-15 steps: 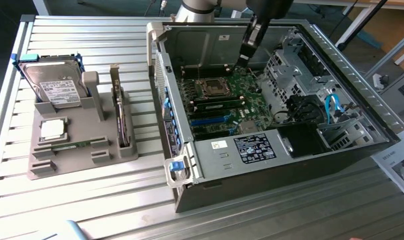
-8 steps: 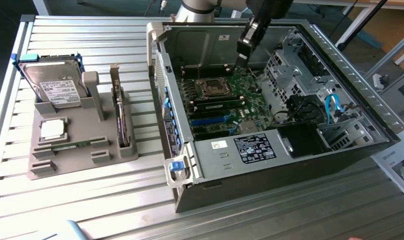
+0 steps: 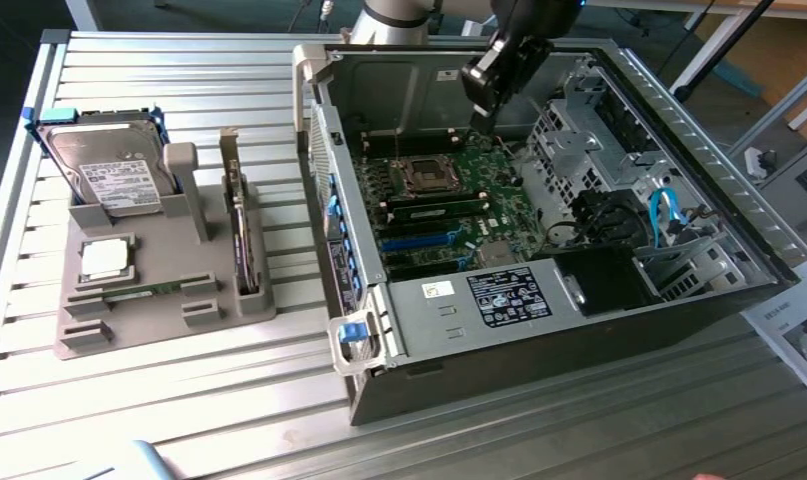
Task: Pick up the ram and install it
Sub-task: 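Press down the ram until it locks into place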
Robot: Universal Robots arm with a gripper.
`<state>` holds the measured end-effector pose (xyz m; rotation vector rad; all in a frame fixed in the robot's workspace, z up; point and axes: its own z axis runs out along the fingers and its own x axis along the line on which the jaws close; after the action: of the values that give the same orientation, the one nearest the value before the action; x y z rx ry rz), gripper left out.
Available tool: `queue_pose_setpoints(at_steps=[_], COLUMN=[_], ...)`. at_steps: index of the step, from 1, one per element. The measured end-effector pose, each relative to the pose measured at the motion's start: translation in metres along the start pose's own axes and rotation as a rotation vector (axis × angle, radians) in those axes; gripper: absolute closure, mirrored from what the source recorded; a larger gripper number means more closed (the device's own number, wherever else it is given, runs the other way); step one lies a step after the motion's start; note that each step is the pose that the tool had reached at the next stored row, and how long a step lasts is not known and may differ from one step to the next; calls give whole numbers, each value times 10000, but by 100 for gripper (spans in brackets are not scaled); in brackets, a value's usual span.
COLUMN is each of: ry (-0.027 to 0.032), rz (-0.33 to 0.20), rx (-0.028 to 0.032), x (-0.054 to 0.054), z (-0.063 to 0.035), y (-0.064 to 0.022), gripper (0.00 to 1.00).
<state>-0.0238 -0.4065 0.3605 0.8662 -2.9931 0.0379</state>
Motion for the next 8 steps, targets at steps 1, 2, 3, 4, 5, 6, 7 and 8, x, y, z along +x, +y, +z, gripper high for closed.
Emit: queue_pose_setpoints(at_steps=[1,2,3,4,5,6,7,8], ry=[3,7,11,14,18,21,25,28], rz=[180,380,664,872,1078,1284,1521,1704], rx=[-6,-12,-21,-27,-34,-40,-48,-53], x=[0,0,0,0,0,0,0,0], z=[0,0,0,0,0,0,0,0], y=[0,0,0,0,0,0,0,0], gripper=[89,89,89,89,89,89,89,89])
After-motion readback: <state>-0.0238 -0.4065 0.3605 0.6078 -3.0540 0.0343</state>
